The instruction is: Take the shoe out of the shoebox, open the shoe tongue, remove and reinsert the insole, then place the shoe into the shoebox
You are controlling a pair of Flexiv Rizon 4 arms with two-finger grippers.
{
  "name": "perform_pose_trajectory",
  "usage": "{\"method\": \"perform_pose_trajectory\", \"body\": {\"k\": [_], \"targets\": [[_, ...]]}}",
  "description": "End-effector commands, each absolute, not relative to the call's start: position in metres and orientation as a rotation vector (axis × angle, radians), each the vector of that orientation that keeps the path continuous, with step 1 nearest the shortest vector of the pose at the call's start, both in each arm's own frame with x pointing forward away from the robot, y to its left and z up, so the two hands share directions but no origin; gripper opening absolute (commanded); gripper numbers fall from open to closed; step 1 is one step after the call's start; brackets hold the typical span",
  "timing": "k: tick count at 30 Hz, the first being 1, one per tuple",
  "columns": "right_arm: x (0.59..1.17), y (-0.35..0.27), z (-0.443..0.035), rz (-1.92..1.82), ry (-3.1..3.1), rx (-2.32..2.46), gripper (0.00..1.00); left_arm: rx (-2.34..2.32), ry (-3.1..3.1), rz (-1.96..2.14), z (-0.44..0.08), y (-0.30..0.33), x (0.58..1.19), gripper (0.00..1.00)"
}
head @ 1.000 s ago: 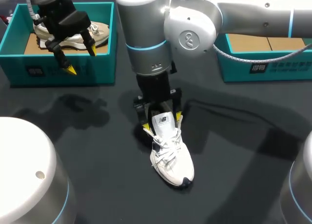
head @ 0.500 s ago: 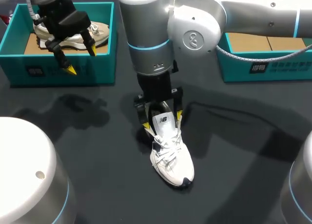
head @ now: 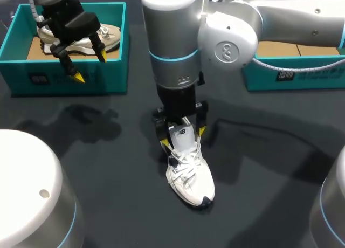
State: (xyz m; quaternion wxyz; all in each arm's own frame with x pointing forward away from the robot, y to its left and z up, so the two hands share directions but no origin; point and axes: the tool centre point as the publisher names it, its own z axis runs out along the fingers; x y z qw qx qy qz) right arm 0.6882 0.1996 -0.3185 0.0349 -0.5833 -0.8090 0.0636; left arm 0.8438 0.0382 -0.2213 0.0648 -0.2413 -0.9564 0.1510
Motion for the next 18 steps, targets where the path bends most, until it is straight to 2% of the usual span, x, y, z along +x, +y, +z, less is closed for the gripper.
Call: {"method": "perform_pose_trajectory", "body": {"k": [1, 18], "targets": [[0.677, 0.195, -0.310, 0.157, -2.500, -1.816, 1.00, -0.730, -2.887, 0.452, -0.222, 0.038, 0.844, 1.00], [0.604, 0.179, -0.285, 0.072, -2.435, -1.923, 1.00, -0.730, -2.887, 0.452, -0.222, 0.038, 0.844, 1.00]]}}
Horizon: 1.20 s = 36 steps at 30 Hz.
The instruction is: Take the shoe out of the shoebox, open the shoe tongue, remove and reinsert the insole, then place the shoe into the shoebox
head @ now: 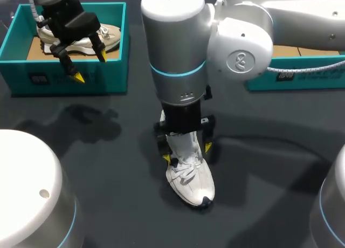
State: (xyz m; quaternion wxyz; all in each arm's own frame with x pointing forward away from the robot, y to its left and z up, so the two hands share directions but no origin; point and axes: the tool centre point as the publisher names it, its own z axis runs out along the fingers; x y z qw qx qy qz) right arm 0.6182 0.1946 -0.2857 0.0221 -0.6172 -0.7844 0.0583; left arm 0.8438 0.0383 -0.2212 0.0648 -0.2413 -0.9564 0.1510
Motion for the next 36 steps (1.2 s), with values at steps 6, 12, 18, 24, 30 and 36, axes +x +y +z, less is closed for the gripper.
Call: {"method": "perform_pose_trajectory", "body": {"k": [6, 12, 18, 24, 30, 36], "targets": [[0.593, 0.179, -0.281, 0.073, -2.428, -1.938, 1.00, -0.730, -2.887, 0.452, -0.222, 0.038, 0.844, 1.00], [0.595, 0.178, -0.278, 0.066, -2.457, -1.936, 0.36, -0.730, -2.887, 0.452, -0.222, 0.038, 0.844, 1.00], [0.611, 0.180, -0.279, 0.064, -2.487, -1.913, 0.26, -0.730, -2.887, 0.452, -0.222, 0.038, 0.844, 1.00], [0.629, 0.182, -0.284, 0.056, -2.520, -1.889, 0.27, -0.730, -2.887, 0.452, -0.222, 0.038, 0.844, 1.00], [0.649, 0.188, -0.292, 0.030, -2.542, -1.849, 0.29, -0.730, -2.887, 0.452, -0.222, 0.038, 0.844, 1.00], [0.667, 0.194, -0.309, -0.016, -2.561, -1.794, 0.29, -0.730, -2.887, 0.452, -0.222, 0.038, 0.844, 1.00]]}}
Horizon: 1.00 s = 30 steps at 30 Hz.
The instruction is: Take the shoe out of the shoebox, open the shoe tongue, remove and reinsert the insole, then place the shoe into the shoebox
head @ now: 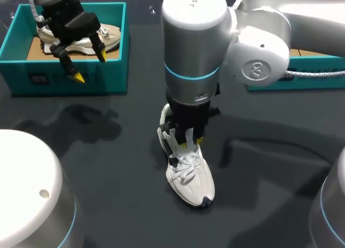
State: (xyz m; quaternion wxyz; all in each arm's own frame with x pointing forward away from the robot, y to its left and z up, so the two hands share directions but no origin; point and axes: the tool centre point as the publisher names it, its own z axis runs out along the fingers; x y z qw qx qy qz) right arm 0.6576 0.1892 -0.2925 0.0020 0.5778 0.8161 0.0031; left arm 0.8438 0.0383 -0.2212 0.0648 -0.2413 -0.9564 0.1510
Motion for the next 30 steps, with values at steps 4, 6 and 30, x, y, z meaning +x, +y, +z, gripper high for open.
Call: {"method": "perform_pose_trajectory", "body": {"k": [4, 6, 30], "targets": [[0.680, 0.197, -0.321, 0.039, 2.623, 1.798, 0.29, -0.730, -2.887, 0.452, -0.222, 0.038, 0.844, 1.00], [0.686, 0.199, -0.326, 0.052, 2.639, 1.792, 0.30, -0.730, -2.887, 0.452, -0.222, 0.038, 0.844, 1.00], [0.719, 0.207, -0.335, 0.058, 2.699, 1.660, 0.31, -0.730, -2.887, 0.452, -0.222, 0.038, 0.844, 1.00]]}}
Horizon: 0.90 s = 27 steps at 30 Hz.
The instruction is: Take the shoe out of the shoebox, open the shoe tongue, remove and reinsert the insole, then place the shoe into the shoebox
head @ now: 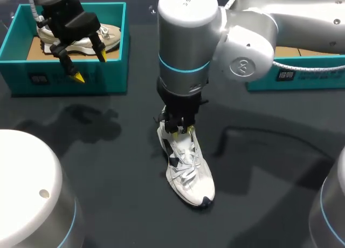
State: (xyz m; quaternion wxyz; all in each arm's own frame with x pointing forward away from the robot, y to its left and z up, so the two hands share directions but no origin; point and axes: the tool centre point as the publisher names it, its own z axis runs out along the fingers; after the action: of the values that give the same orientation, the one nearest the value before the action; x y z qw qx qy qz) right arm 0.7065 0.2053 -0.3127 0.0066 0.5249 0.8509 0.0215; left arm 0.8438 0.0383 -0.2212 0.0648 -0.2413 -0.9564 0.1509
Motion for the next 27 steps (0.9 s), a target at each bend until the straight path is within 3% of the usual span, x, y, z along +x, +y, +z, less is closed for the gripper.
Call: {"method": "perform_pose_trajectory", "body": {"k": [1, 7, 15, 17, 18, 20, 21, 27], "targets": [[0.721, 0.206, -0.339, 0.063, 2.705, 1.661, 0.32, -0.730, -2.887, 0.452, -0.222, 0.038, 0.844, 1.00], [0.728, 0.206, -0.344, 0.070, 2.725, 1.656, 0.31, -0.730, -2.887, 0.452, -0.222, 0.038, 0.844, 1.00], [0.728, 0.212, -0.296, 0.036, 2.711, 1.467, 0.38, -0.730, -2.887, 0.452, -0.222, 0.038, 0.844, 1.00], [0.729, 0.214, -0.283, 0.048, 2.740, 1.342, 0.47, -0.730, -2.887, 0.452, -0.222, 0.038, 0.844, 1.00], [0.730, 0.215, -0.277, 0.055, 2.759, 1.279, 0.57, -0.730, -2.887, 0.452, -0.222, 0.038, 0.844, 1.00], [0.732, 0.216, -0.269, 0.054, 2.808, 1.139, 0.95, -0.730, -2.887, 0.452, -0.222, 0.038, 0.844, 1.00], [0.734, 0.216, -0.266, 0.046, 2.824, 1.085, 1.00, -0.730, -2.887, 0.452, -0.222, 0.038, 0.844, 1.00], [0.738, 0.216, -0.247, 0.204, 2.920, 0.542, 1.00, -0.730, -2.887, 0.452, -0.222, 0.038, 0.844, 1.00]]}}
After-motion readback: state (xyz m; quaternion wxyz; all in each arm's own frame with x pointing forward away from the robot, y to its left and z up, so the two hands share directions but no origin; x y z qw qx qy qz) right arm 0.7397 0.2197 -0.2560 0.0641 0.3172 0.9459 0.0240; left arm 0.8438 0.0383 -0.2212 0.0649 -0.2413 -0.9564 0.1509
